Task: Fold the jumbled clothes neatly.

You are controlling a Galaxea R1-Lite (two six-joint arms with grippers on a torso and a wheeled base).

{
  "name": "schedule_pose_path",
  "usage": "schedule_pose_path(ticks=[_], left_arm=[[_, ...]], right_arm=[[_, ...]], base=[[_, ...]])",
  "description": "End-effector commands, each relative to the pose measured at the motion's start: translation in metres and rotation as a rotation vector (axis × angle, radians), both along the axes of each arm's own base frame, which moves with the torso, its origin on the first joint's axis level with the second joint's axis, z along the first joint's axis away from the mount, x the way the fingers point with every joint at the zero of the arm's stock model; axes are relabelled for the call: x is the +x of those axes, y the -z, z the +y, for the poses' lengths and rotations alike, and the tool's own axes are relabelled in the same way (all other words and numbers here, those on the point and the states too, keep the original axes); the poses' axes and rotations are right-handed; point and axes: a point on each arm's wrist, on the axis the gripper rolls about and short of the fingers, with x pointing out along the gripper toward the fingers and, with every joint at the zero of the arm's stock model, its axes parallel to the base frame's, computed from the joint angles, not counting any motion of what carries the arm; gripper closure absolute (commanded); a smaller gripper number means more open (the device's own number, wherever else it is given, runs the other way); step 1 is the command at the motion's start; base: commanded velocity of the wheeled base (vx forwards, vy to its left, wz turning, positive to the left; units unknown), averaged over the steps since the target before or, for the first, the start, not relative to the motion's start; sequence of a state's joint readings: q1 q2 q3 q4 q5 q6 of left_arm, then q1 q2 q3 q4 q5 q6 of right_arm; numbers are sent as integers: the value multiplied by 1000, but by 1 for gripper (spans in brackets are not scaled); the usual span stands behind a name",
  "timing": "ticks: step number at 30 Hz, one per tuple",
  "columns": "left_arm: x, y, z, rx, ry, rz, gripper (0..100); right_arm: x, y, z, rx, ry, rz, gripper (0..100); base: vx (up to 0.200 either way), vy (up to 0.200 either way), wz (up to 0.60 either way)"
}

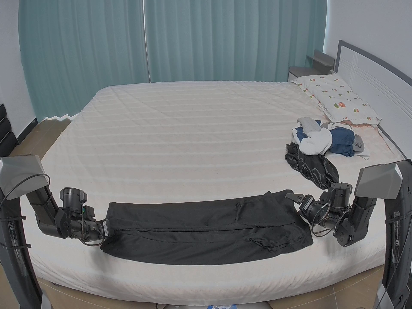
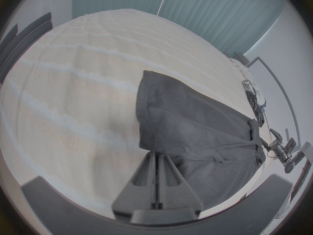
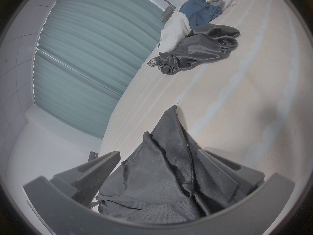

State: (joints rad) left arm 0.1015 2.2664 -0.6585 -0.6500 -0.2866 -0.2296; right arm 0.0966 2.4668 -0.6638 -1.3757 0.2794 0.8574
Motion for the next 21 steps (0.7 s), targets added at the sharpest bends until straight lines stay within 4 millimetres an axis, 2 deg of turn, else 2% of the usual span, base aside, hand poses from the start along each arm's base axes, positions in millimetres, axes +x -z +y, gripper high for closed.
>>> schedule_pose_path(ticks=[1,21], left_arm=[[-4,0,3,2,-13,9,100],[-11,-11,16,73,-98,2,100]], right_arm=[[0,0,0,2,-5,1,0],[-2,2,1,2,-8,10,0]], base=[[0,0,0],[0,0,0]])
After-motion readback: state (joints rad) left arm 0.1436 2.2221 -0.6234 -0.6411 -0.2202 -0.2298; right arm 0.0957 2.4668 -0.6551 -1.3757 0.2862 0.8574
